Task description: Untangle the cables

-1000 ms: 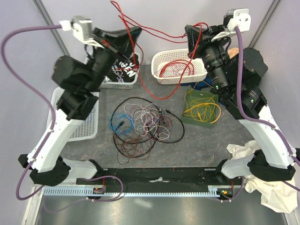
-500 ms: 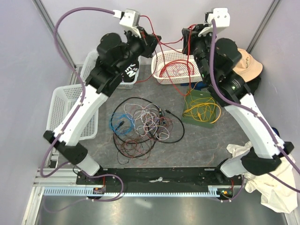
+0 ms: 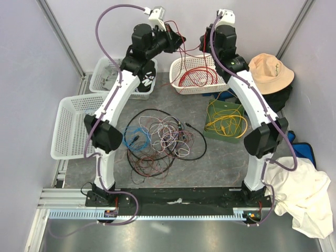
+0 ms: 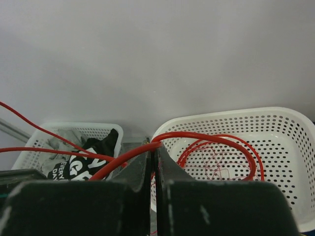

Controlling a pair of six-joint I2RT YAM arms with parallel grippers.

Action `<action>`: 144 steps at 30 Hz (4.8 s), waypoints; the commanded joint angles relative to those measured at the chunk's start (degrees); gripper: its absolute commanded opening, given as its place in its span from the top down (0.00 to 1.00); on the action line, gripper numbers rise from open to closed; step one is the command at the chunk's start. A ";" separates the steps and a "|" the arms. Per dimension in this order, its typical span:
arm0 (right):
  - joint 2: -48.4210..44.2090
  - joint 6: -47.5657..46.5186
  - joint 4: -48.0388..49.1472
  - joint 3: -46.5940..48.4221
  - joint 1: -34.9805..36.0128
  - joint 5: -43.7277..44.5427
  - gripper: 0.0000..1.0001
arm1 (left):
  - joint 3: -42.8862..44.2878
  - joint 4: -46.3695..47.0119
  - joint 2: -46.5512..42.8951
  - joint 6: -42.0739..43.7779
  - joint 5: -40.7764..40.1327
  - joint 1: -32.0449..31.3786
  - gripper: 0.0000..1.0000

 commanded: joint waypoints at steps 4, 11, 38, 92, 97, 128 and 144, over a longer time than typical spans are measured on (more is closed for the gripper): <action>9.65 5.11 5.61 6.63 -5.52 -4.25 1.00 | 4.58 20.23 11.72 -9.53 10.93 3.36 0.98; 17.74 7.05 12.03 9.18 -8.50 -6.00 1.00 | 6.60 40.45 21.04 -12.88 10.50 4.07 0.98; 19.44 11.53 -0.18 6.29 -11.15 -0.65 0.16 | 8.36 20.81 27.91 -14.11 5.22 3.45 0.00; -69.17 20.59 19.96 -87.69 12.06 4.89 0.21 | -69.34 83.82 11.72 -58.94 -6.65 -1.82 0.07; -69.88 18.39 18.10 -85.39 12.14 4.10 0.20 | -64.25 80.48 14.19 -57.27 -5.94 -2.00 0.22; -72.16 11.80 16.08 -86.00 12.14 5.07 0.19 | -44.02 48.95 3.75 -34.88 4.86 -2.61 0.64; -74.00 10.83 13.62 -87.76 12.06 6.91 0.19 | -47.28 20.10 2.13 13.49 -22.82 -17.11 0.98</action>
